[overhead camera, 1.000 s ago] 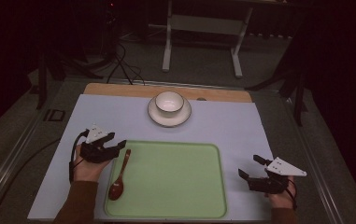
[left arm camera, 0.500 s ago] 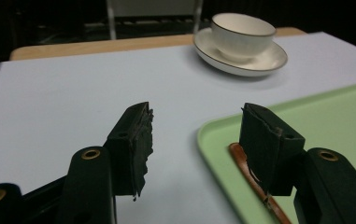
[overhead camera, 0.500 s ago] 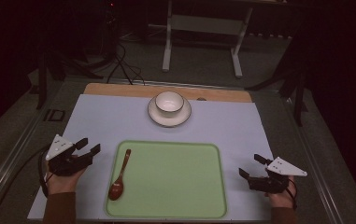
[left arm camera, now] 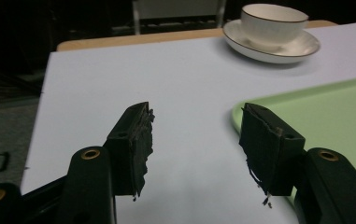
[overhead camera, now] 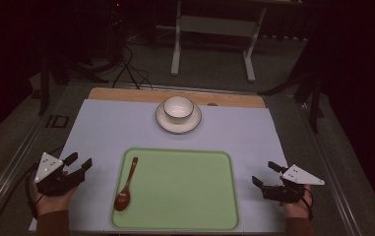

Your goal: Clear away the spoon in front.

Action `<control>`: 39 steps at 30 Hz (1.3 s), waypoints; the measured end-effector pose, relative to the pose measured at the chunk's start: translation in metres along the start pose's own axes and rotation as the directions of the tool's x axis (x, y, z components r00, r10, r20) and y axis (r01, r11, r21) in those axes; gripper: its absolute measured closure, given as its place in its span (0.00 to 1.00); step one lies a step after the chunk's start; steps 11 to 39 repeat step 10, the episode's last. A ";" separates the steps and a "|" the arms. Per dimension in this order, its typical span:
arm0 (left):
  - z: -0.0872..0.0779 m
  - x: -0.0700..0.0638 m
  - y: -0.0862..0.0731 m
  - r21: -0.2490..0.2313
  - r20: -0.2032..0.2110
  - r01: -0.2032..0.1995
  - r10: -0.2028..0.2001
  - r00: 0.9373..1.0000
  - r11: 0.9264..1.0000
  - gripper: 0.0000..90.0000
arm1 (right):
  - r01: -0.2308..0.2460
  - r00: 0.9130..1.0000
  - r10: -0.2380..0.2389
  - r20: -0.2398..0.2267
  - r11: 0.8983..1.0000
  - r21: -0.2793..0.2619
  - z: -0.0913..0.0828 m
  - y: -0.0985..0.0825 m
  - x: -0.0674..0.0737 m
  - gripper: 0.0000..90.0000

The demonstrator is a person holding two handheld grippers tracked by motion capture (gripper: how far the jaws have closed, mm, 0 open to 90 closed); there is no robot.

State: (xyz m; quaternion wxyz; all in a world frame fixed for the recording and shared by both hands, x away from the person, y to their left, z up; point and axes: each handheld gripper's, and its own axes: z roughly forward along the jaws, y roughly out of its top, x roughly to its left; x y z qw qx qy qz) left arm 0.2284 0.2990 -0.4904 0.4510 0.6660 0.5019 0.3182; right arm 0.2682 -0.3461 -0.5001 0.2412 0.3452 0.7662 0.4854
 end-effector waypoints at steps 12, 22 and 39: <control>0.001 0.000 -0.001 -0.010 -0.017 0.000 0.000 1.000 1.000 0.48 | 0.002 1.000 -0.002 0.024 1.000 -0.024 -0.002 0.001 -0.001 0.16; 0.001 0.000 -0.001 -0.010 -0.017 0.000 0.000 1.000 1.000 0.48 | 0.002 1.000 -0.002 0.024 1.000 -0.024 -0.002 0.001 -0.001 0.16; 0.001 0.000 -0.001 -0.010 -0.017 0.000 0.000 1.000 1.000 0.48 | 0.002 1.000 -0.002 0.024 1.000 -0.024 -0.002 0.001 -0.001 0.16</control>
